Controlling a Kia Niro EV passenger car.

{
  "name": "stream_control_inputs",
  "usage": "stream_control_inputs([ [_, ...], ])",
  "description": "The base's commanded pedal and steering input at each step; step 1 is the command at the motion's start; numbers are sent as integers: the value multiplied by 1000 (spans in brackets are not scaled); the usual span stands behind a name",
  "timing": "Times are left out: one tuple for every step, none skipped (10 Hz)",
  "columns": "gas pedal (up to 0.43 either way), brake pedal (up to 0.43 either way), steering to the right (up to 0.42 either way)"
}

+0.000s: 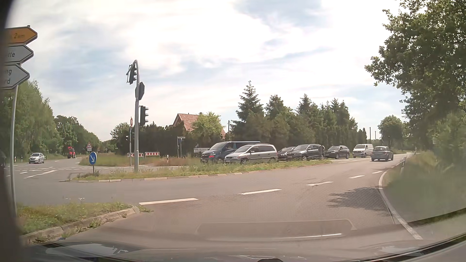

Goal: Follow the waypoints while adhering to traffic rules and regulations

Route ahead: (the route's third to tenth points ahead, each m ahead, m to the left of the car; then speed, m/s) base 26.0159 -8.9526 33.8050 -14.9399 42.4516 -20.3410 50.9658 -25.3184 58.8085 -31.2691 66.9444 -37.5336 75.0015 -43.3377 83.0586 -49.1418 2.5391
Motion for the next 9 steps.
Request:
stream_control_inputs([
  [0,0,87],
  [0,0,87],
  [0,0,87],
  [0,0,86],
  [0,0,86],
  [0,0,87],
  [0,0,87],
  [0,0,87],
  [0,0,86],
])
